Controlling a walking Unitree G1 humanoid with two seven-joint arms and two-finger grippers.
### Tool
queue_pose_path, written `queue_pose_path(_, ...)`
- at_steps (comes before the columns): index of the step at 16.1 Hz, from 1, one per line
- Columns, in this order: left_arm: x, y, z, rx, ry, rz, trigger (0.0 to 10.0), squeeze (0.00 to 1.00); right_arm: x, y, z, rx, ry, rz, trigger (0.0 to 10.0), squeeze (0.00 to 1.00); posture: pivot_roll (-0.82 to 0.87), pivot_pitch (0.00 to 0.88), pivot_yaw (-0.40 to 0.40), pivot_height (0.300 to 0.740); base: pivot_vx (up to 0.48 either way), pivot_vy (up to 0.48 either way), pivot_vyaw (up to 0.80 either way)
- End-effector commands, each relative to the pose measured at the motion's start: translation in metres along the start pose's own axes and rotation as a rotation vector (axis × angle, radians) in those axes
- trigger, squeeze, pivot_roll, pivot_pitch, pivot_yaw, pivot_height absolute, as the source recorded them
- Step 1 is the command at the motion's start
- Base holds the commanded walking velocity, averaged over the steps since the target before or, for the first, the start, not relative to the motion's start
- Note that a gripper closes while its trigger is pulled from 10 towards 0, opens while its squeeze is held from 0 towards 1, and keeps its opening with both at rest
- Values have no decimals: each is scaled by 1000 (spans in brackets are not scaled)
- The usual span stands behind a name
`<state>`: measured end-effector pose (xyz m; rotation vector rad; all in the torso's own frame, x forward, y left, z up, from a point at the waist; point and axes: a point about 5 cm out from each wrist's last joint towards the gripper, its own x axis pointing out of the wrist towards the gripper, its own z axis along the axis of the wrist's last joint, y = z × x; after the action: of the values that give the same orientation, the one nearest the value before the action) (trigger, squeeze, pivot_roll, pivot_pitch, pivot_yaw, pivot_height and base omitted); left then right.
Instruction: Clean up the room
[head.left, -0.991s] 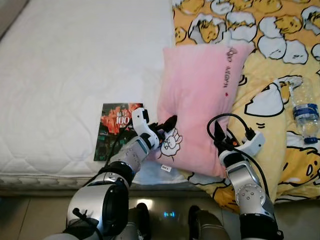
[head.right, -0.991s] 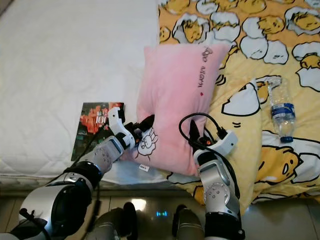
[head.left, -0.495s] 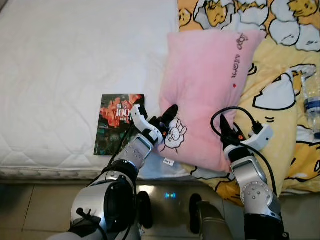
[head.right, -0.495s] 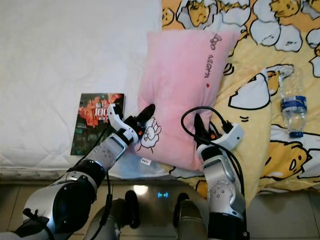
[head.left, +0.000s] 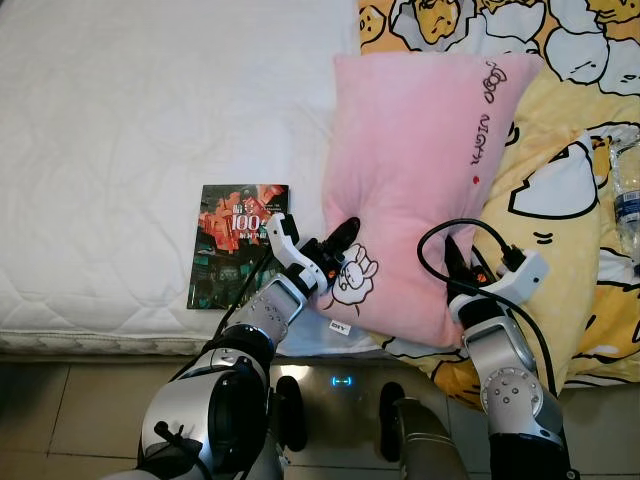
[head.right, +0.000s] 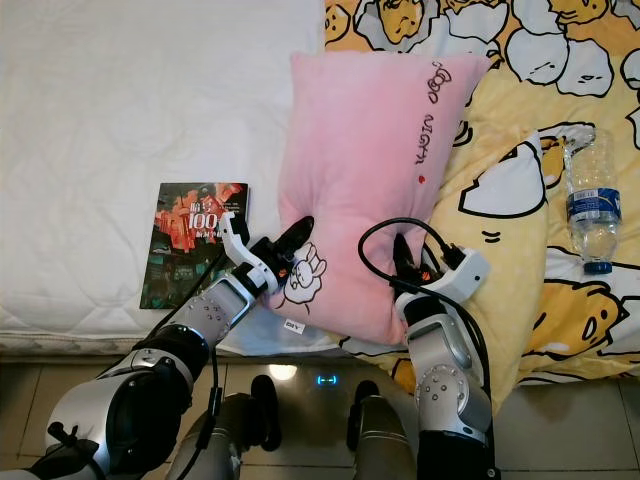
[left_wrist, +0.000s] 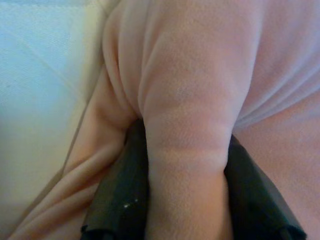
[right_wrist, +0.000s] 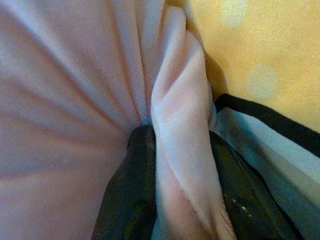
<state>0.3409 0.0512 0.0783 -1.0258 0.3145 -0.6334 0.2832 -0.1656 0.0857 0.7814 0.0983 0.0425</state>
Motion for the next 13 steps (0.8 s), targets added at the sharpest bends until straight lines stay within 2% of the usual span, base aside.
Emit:
queue_pose_path(1, -3, 0, -56, -40, 199, 29, 0, 0, -9, -2, -43, 38, 159, -36, 0, 0, -138, 357, 85, 736, 0, 0, 0)
queue_pose_path(3, -6, 5, -58, 16, 238, 54, 0, 0, -7, -4, -46, 32, 167, -43, 0, 0, -133, 342, 82, 736, 0, 0, 0)
queue_pose_path(7, -5, 4, -53, 44, 248, 37, 0, 0, 2, -6, -48, 2, 170, -44, 0, 0, -119, 298, 81, 736, 0, 0, 0)
queue_pose_path(8, -5, 4, -51, 39, 237, 39, 0, 0, 4, -5, -47, 1, 166, -40, 0, 0, -118, 295, 80, 736, 0, 0, 0)
queue_pose_path(10, -2, 2, -41, -28, 161, 48, 0, 0, 9, -5, -47, -5, 160, -40, 0, 0, -113, 298, 79, 736, 0, 0, 0)
queue_pose_path(11, -2, 4, -36, -61, 126, 69, 0, 0, 12, -4, -50, -4, 164, -35, 0, 0, -111, 263, 86, 736, 0, 0, 0)
queue_pose_path(12, -2, 5, -34, -65, 114, 74, 0, 0, 16, -1, -50, -6, 161, -26, 0, 0, -110, 255, 87, 736, 0, 0, 0)
queue_pose_path(13, 0, 2, -33, -56, 113, 67, 0, 0, 23, 2, -47, -11, 151, -14, 0, 0, -104, 203, 90, 736, 0, 0, 0)
